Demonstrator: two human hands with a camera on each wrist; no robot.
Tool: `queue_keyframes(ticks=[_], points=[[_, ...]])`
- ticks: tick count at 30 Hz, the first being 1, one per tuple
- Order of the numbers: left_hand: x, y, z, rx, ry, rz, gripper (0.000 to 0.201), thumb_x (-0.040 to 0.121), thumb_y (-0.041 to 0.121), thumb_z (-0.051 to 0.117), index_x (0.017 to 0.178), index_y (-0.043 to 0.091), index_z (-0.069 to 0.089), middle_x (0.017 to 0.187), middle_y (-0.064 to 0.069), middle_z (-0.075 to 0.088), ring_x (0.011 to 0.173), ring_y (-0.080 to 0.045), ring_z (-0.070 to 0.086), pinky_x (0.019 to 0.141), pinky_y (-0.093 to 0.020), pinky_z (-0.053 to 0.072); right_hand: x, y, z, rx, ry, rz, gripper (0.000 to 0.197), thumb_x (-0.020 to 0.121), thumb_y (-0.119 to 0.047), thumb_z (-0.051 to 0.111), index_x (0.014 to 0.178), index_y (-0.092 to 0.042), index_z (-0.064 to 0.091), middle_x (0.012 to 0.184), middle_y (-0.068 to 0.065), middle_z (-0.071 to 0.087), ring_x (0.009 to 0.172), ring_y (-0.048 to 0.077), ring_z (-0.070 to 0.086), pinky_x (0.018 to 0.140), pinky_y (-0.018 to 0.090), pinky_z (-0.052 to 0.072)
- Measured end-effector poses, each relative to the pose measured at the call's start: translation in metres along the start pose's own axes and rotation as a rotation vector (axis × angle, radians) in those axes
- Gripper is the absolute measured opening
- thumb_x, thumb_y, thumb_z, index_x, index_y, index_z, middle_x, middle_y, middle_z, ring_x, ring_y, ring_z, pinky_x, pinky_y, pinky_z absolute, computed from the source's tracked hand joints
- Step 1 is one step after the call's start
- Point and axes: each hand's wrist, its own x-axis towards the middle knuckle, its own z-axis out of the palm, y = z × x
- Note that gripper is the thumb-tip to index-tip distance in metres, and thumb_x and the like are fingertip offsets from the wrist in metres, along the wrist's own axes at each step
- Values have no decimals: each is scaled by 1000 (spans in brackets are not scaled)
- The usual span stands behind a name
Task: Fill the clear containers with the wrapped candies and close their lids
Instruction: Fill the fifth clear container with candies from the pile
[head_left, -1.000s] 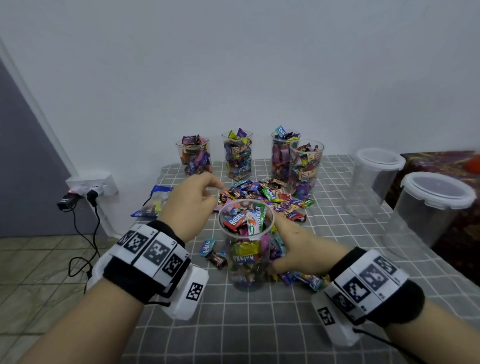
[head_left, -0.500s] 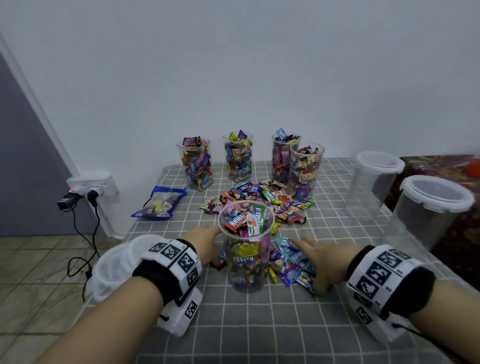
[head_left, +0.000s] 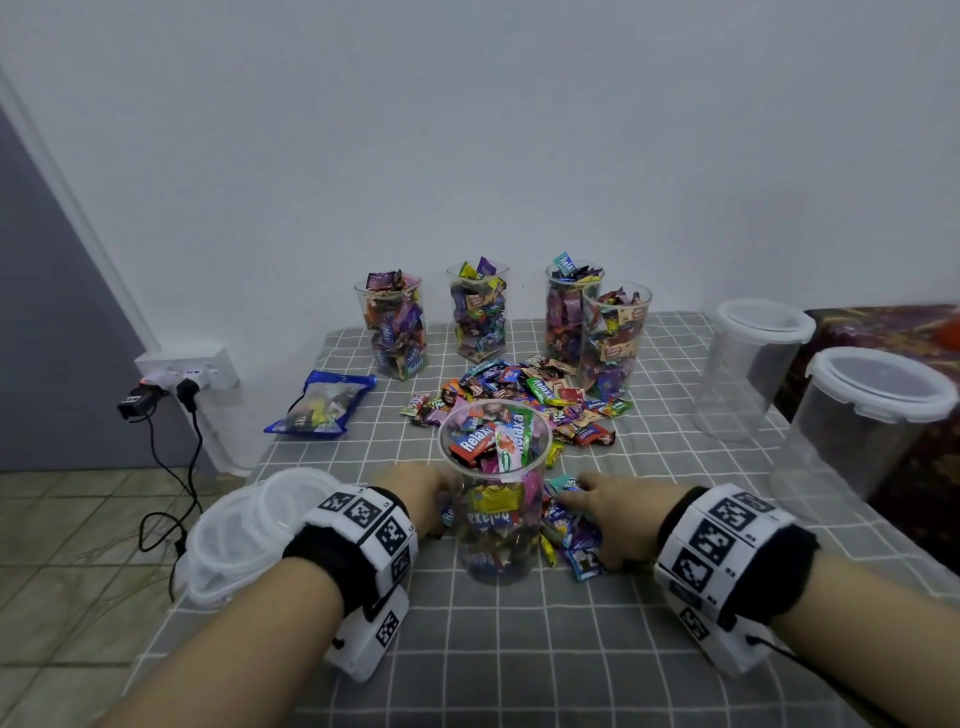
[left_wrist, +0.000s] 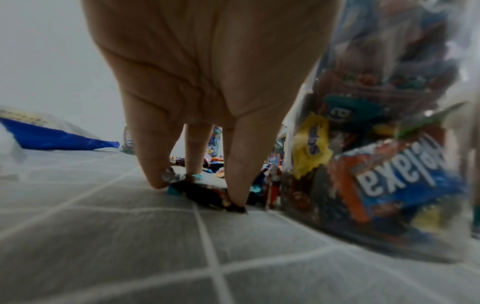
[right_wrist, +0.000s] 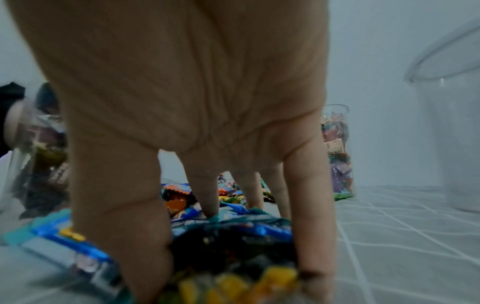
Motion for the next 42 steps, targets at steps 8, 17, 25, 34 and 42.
queue_keyframes(ticks=[8,17,25,34,42], points=[[1,2,2,41,70,-42,31,88,12,59,120,15,60,125,-9,58,114,-26,56,91,-30,45,-1,2,5,73,160,-28,52,88,-14,58,136,-24,42,131,8,41,120,27,47,95,37,46],[2,-1,1,-30,126,-60,26,92,11,51,115,9,62,120,-13,60,111,-28,57,91,-32,45,-4,2,1,65,193,-4,35,93,-11,49,127,-14,51,128,10,44,115,28,51,90,34,45],[11,-8,6,-131,258,-76,16,92,14,52,102,11,64,110,-9,64,103,-25,59,88,-32,49,-5,14,-3,178,291,35,21,92,-11,48,110,-13,59,117,6,57,107,22,54,82,28,44],[16,-18,10,-254,441,-19,18,86,21,62,102,13,66,110,-6,59,99,-23,57,82,-31,45,-26,23,-30,457,556,-36,17,88,-8,53,76,-20,54,72,-10,49,68,8,48,53,13,32],[9,-17,7,-343,511,-5,19,87,20,61,104,16,67,114,-3,57,101,-20,55,80,-26,38,-55,4,-76,623,1002,-155,15,83,-3,54,87,-14,65,88,1,54,82,15,48,68,26,31]])
